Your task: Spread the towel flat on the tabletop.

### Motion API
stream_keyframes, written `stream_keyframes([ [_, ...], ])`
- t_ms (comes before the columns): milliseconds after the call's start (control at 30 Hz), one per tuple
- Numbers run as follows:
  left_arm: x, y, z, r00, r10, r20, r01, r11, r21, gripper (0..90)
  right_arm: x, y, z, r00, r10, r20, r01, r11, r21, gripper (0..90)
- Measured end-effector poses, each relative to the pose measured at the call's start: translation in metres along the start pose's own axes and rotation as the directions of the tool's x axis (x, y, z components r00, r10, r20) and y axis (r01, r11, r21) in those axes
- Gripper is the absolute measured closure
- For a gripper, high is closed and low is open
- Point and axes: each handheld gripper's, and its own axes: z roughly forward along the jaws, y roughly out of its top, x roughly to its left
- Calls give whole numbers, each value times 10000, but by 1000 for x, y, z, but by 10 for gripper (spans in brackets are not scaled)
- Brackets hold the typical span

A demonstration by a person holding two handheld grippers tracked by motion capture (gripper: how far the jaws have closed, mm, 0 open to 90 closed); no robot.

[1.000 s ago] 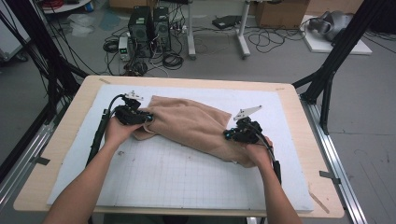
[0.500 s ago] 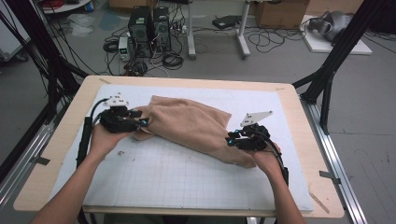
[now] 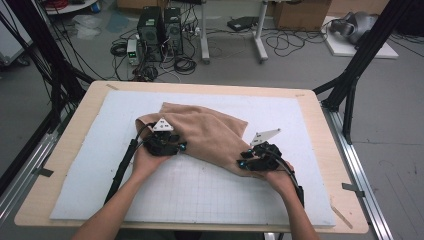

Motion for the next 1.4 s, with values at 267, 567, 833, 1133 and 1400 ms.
stream_keyframes([
  [267, 1, 4, -15, 9985, 512, 178, -517, 9983, 268, 846, 1, 1, 7, 9999, 6, -148, -4, 9999, 169, 868],
  [567, -7, 15, -63, 9940, 1045, 327, -1025, 9931, -566, 860, 9, 6, -6, 9990, -207, -400, 192, 9992, -363, 888],
  [833, -19, 28, -112, 9825, 1761, 603, -1698, 9807, -974, 860, 24, 15, -24, 9968, -632, -490, 570, 9913, -1185, 886],
  [1133, -10, 15, -132, 9753, 2068, 770, -2070, 9783, -62, 847, 35, 16, 8, 9899, -971, -1029, 964, 9953, -120, 643],
  [1400, 4, -24, -115, 9886, 1224, 873, -1242, 9921, 158, 858, 38, 10, 27, 9857, -986, -1364, 1022, 9946, 199, 829],
])
